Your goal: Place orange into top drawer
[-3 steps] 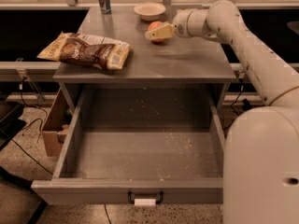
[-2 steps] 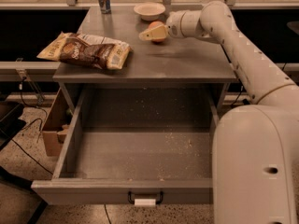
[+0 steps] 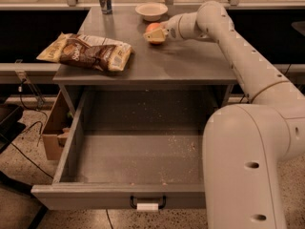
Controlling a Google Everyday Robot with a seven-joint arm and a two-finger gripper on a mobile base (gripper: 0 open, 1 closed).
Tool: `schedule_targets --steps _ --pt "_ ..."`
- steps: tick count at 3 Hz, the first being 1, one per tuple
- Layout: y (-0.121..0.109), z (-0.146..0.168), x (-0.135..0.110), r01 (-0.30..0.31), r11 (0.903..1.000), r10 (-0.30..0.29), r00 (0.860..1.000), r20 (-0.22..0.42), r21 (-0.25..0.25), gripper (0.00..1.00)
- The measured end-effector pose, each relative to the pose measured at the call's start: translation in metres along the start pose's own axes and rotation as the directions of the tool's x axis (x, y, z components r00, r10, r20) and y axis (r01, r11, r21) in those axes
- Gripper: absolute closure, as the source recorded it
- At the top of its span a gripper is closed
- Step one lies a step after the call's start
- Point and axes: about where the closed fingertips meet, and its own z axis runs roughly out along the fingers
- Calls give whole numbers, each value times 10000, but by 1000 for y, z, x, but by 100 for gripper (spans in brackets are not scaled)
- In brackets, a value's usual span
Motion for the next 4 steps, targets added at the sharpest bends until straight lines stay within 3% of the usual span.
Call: schedule_targets --steps 1,2,3,4 --pt "1 8 16 -174 9998 172 9985 -513 -25 65" --pt "0 7 13 -184 9998 183 9984 -529 -22 88" --pt "0 7 12 -183 9998 182 9984 -529 -22 100" --pt "-1 6 9 -87 10000 88 9985 -535 24 100"
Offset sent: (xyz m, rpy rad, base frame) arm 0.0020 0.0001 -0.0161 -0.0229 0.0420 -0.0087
